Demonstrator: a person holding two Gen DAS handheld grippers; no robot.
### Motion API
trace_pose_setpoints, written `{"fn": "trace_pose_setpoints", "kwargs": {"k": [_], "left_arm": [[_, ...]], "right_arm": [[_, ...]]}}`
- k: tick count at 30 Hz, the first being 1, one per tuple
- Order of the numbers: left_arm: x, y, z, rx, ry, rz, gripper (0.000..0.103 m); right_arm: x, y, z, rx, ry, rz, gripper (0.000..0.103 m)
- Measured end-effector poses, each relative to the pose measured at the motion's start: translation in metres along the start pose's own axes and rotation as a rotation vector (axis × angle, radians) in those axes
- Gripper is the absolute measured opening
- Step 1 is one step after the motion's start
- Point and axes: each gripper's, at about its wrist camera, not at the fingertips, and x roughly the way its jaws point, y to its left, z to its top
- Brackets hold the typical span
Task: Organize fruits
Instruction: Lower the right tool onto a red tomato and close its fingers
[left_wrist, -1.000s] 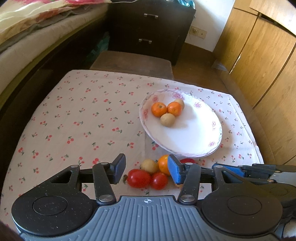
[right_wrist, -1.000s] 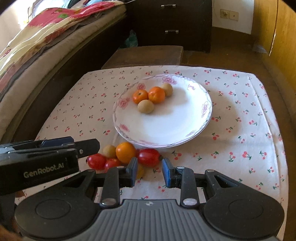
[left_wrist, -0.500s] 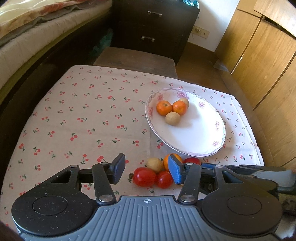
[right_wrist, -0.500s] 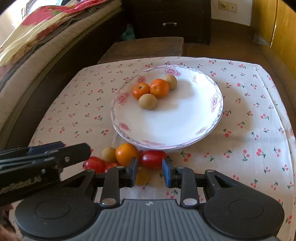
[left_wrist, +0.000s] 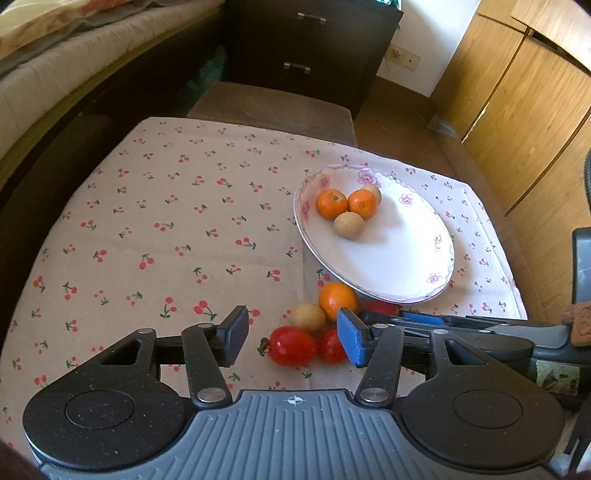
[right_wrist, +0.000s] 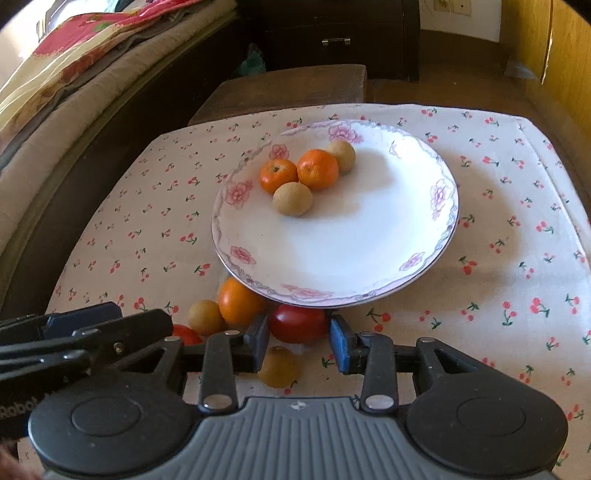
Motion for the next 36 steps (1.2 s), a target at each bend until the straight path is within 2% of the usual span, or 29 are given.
{"fn": "trace_pose_setpoints", "kwargs": {"k": [13, 18, 23, 27, 33, 36], "left_arm": [[0.005, 0.002, -0.004, 0.013, 0.025, -0.007, 0.062], [0.016, 0.000, -0.007, 0.021, 0.059, -0.019, 0.058], [0.028, -0.005, -0.012, 0.049, 0.088, 0.003, 0.055], [0.028, -0.002, -0.008, 0.011, 0.068, -0.007, 0.053], [0.031, -0.006, -0.007, 0.030, 0.067, 0.005, 0.054], [0.030, -0.002, -0.007, 0.020, 0.072, 0.010, 0.046]], "right_arm": [[-0.022, -0.003, -0.009, -0.044, -0.006, -0.014, 0.036], [-0.035, -0.010, -0.017, -0.055, -0.008, -0.018, 0.036], [-0.042, -0.017, -0.019, -0.039, -0.012, -0.001, 0.036], [-0.044, -0.020, -0.017, -0.028, -0.015, 0.009, 0.036], [-0.038, -0.021, -0.018, -0.026, 0.000, 0.001, 0.036], [-0.036, -0.022, -0.017, -0.021, 0.002, 0.003, 0.036]]}}
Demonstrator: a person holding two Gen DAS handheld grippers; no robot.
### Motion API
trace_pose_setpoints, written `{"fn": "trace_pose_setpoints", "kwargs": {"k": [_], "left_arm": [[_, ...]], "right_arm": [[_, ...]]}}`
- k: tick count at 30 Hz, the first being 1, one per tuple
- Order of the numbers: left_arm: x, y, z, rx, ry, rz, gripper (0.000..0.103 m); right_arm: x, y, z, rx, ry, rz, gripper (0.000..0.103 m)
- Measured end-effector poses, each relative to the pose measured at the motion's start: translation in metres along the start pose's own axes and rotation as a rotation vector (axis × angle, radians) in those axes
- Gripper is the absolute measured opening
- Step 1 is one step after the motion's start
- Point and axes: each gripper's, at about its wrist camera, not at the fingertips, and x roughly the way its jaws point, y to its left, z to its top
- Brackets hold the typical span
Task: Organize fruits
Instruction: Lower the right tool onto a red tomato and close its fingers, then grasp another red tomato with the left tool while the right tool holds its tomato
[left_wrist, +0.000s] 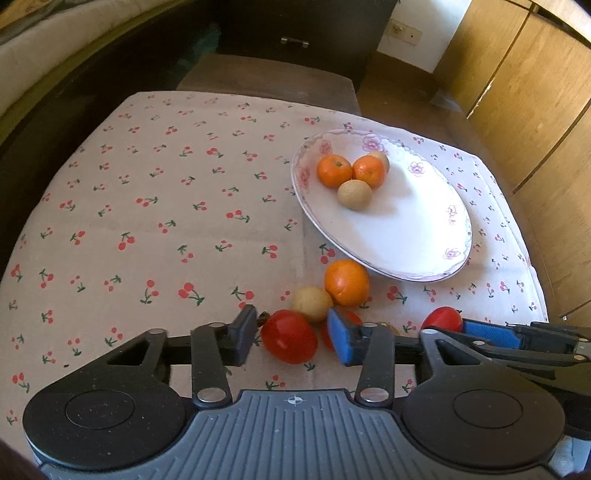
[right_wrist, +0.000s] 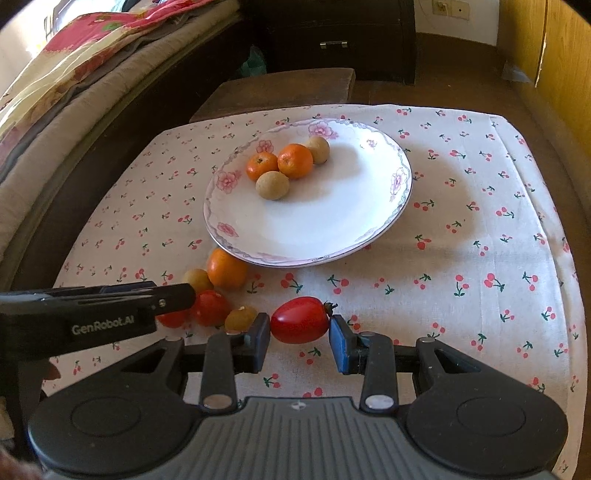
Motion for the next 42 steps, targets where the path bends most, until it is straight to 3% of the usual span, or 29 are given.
{"fn": "trace_pose_setpoints", "kwargs": {"k": [1, 11, 17, 22, 28, 33, 38, 42], "left_arm": [[0.000, 0.000, 0.000, 0.003, 0.003, 0.003, 0.042], [-0.005, 0.006, -0.015, 0.030, 0.037, 0.021, 0.040], [-0.011, 0.012, -0.018, -0.016, 0.027, 0.011, 0.039], [-0.008, 0.017, -0.010, -0.083, 0.013, -0.028, 0.047], [-0.002, 0.012, -0.009, -0.081, 0.018, -0.021, 0.054], [0.003, 0.015, -0.008, -0.085, 0.015, -0.001, 0.055], [0.006, 0.011, -0.008, -0.058, 0.007, 0.018, 0.047], [0.004, 0.010, -0.009, -0.041, 0.007, 0.027, 0.039]], "right_arm": [[0.000, 0.000, 0.000, 0.002, 0.000, 0.002, 0.036], [-0.010, 0.000, -0.004, -0.003, -0.008, 0.007, 0.036], [-0.015, -0.005, -0.002, 0.027, -0.024, 0.016, 0.036], [-0.003, -0.004, 0.006, 0.068, -0.022, 0.043, 0.036], [0.017, 0.009, 0.011, 0.043, 0.004, 0.028, 0.036], [0.027, 0.017, 0.015, 0.004, 0.004, 0.003, 0.036], [0.032, 0.030, 0.010, -0.083, 0.019, -0.052, 0.029], [0.028, 0.027, 0.009, -0.076, 0.018, -0.049, 0.029]]}}
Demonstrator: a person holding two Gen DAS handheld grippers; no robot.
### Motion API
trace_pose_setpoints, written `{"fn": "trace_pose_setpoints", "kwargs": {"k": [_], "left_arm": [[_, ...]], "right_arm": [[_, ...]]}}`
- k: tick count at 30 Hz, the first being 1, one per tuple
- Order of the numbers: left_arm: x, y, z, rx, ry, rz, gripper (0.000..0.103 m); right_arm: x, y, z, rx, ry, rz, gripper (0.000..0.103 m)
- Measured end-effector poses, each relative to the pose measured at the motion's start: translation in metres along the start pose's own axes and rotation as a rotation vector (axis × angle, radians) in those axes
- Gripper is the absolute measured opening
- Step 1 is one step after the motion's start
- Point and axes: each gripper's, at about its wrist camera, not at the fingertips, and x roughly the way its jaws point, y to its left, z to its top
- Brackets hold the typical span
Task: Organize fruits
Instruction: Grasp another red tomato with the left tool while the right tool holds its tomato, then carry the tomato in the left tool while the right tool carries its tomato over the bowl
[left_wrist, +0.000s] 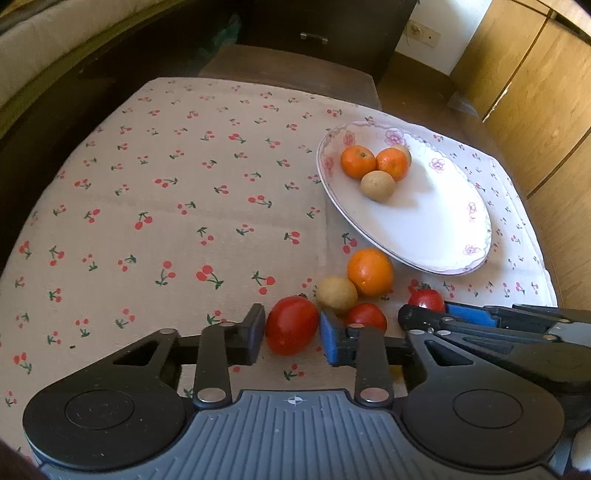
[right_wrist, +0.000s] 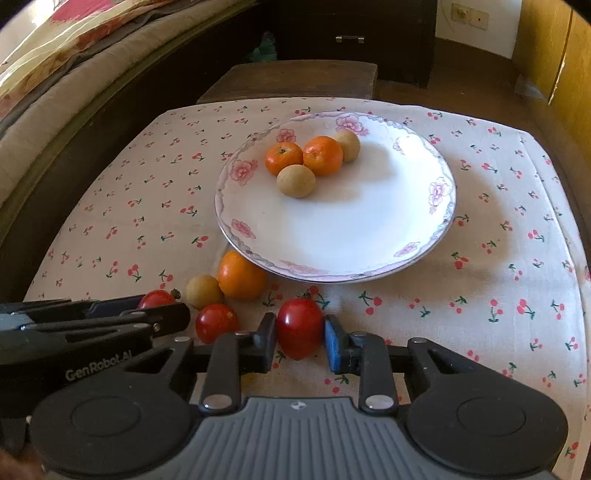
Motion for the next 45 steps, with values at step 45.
{"fn": "trace_pose_setpoints", "kwargs": {"k": [45], "left_arm": [[0.008, -0.010, 0.004, -0.038, -0.036, -0.007, 0.047]], "right_arm": [[-0.032, -0.009, -0.014, 0.025, -0.020, 0.045, 0.029]]}}
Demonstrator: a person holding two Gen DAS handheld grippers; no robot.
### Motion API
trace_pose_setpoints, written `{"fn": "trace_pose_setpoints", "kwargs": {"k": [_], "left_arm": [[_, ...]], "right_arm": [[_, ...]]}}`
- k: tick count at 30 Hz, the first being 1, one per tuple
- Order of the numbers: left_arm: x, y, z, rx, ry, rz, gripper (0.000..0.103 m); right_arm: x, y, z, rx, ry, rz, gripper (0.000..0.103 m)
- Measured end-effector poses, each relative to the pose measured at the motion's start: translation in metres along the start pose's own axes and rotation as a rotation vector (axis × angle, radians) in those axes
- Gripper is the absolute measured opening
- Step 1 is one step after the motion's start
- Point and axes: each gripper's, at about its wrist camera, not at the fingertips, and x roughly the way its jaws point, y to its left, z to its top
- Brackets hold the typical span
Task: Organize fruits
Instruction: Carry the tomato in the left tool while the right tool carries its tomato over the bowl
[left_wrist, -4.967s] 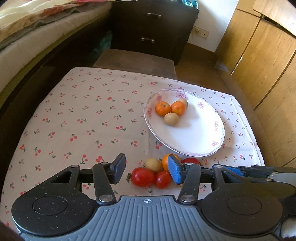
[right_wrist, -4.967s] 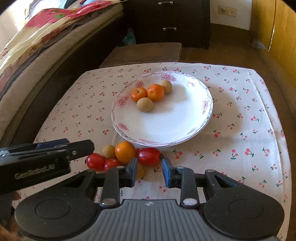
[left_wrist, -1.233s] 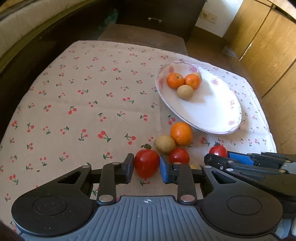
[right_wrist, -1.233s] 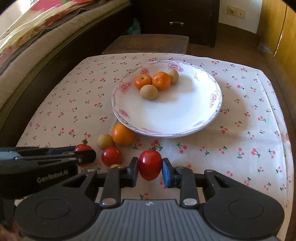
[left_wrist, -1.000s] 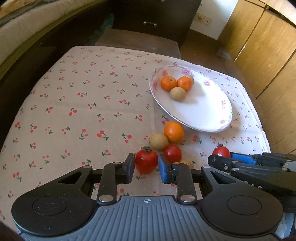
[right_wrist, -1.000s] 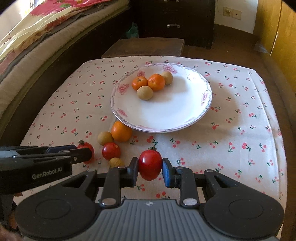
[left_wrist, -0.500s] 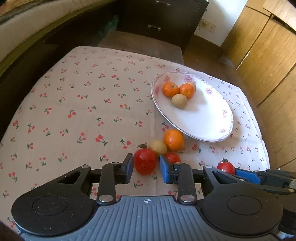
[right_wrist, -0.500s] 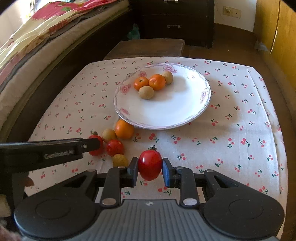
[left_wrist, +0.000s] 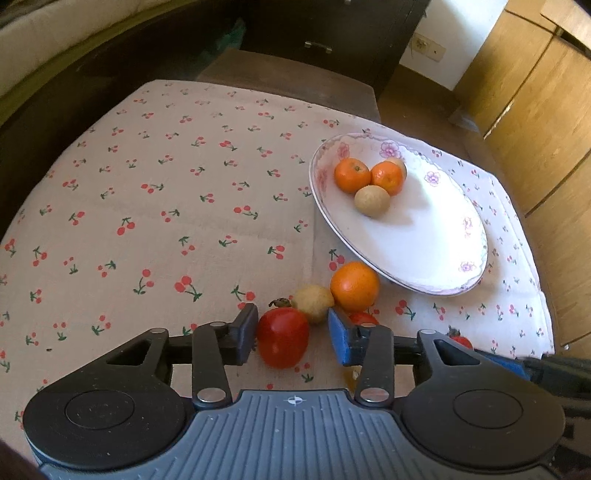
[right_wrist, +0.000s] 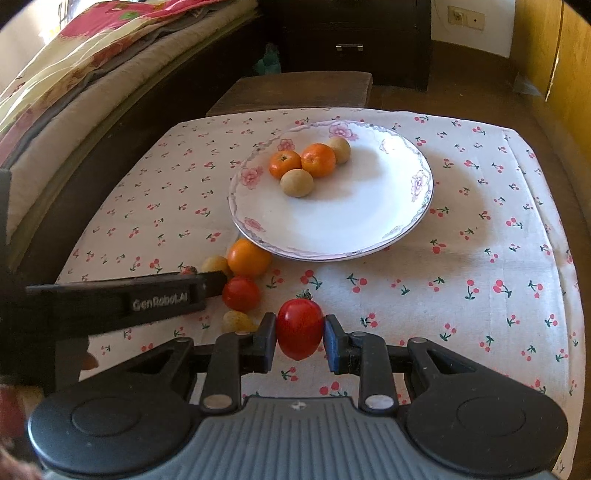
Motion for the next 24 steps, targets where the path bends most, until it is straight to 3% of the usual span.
{"fn": "trace_pose_setpoints", "kwargs": {"k": [2, 7, 14, 24], "left_arm": [[-0.002, -0.001, -0.002, 0.014, 0.001, 0.003, 0.037], [-0.010, 0.004, -0.008, 0.021, 0.001, 0.012, 0.037], [-0.035, -0.003, -0.010, 0.044, -0.034, -0.030, 0.037], [-0.035, -0.023, 0.009, 0.063, -0.065, -0.068, 0.037]], "right_arm": [[0.000, -0.001, 0.001, 0.005, -0.002, 0.002, 0.029], [-0.005, 0.003, 0.001, -0.003, -0.013, 0.002, 0.029], [-0.017, 0.001, 0.001, -0.001, -0.034, -0.004, 0.029], [-0.019, -0.013, 0.027, 0.022, -0.074, -0.029, 0.029]]}}
